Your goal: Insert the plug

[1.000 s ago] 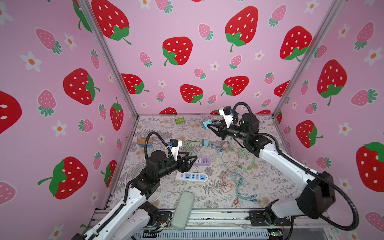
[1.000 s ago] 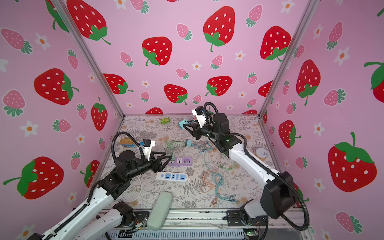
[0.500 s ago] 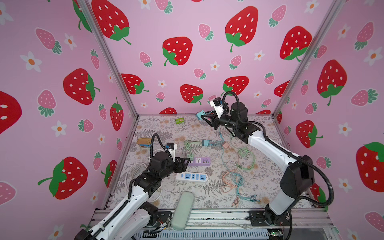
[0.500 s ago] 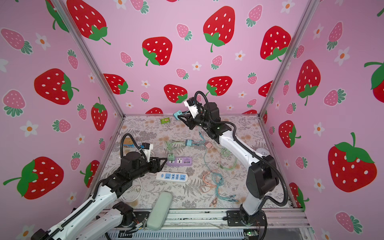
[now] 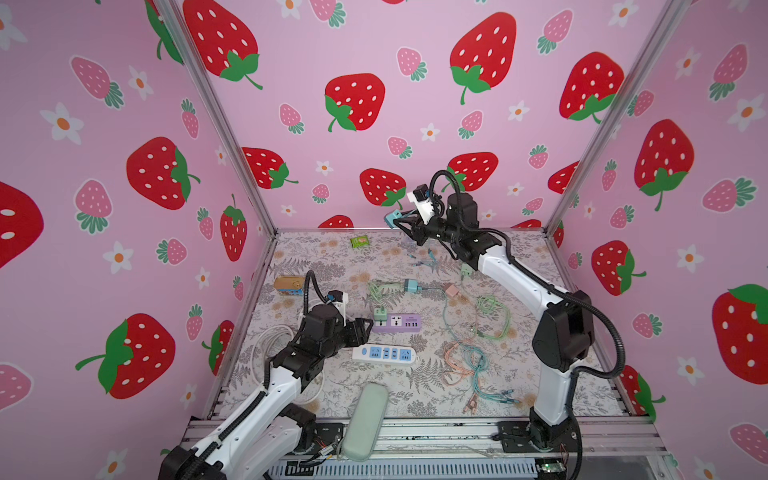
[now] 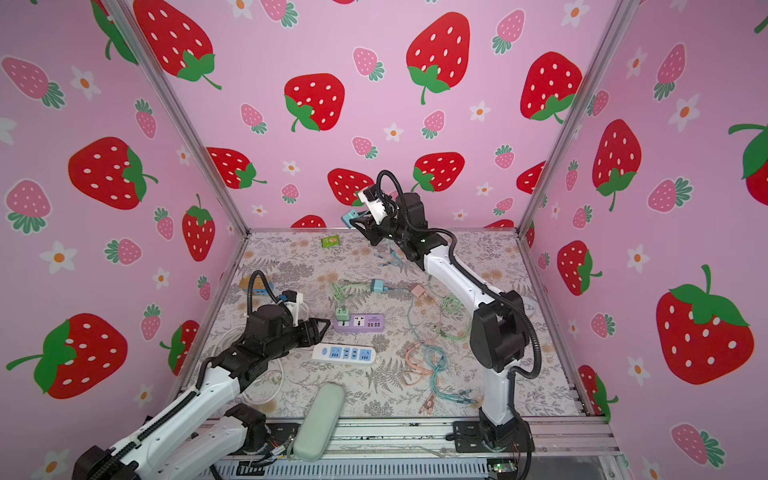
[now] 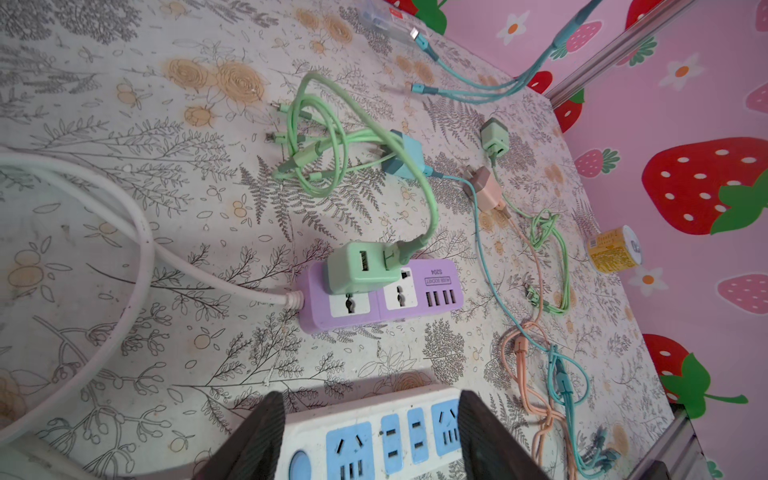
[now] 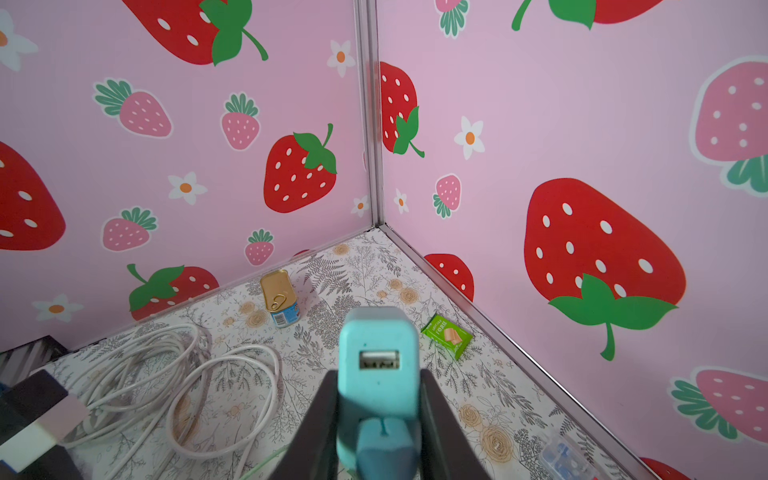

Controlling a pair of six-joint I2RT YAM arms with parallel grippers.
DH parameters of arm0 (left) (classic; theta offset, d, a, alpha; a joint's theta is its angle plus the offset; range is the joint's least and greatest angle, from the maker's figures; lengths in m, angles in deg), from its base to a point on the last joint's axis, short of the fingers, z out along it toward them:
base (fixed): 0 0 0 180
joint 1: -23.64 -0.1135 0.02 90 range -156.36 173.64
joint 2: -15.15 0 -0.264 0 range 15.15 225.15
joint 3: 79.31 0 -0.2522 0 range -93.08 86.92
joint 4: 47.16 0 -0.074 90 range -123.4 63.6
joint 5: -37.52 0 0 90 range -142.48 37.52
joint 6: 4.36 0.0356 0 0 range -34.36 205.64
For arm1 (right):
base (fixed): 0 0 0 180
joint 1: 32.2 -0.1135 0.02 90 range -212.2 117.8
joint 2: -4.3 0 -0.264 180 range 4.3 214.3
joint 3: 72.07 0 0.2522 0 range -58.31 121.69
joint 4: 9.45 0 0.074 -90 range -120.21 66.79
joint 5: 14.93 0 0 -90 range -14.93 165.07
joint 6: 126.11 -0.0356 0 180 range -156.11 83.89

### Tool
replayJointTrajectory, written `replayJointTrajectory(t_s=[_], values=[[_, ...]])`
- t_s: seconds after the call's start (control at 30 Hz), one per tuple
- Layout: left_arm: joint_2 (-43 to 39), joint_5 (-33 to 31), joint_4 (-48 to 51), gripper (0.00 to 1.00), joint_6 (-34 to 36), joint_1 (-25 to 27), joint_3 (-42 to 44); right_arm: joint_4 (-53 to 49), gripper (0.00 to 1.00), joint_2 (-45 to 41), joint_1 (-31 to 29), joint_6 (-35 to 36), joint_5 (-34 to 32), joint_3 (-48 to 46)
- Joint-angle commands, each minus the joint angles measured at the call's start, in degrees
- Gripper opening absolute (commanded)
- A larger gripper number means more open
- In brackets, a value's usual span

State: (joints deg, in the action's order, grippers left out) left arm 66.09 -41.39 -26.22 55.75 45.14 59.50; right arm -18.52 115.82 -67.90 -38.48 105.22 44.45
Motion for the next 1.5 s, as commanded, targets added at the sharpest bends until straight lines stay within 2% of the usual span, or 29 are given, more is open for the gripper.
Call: replayJointTrajectory(t_s=[0.0,0.47,0.7,1.2,1.47], values=[[1.43,0.42,-1.99,0.68,-1.61,-0.74,0.44,-2.04,0.07,1.24,0.25,2.78,1.21,1.81],[12.32,4.10,-6.23,0.61,-4.03,-3.46,-0.61,-9.01,0.08,-2.45,0.15,10.44,10.53,-11.54],[17.08,4.66,-8.04,0.57,-5.17,-4.15,-1.57,-15.61,0.08,-5.16,0.19,17.05,11.77,-15.66],[27.31,8.23,-14.19,0.44,-6.21,-5.22,-3.66,-31.09,0.06,-3.71,-2.99,29.74,5.13,-14.90],[29.13,8.84,-15.30,0.40,-6.23,-5.48,-4.48,-33.41,0.04,-2.04,-6.10,32.56,2.38,-14.63]])
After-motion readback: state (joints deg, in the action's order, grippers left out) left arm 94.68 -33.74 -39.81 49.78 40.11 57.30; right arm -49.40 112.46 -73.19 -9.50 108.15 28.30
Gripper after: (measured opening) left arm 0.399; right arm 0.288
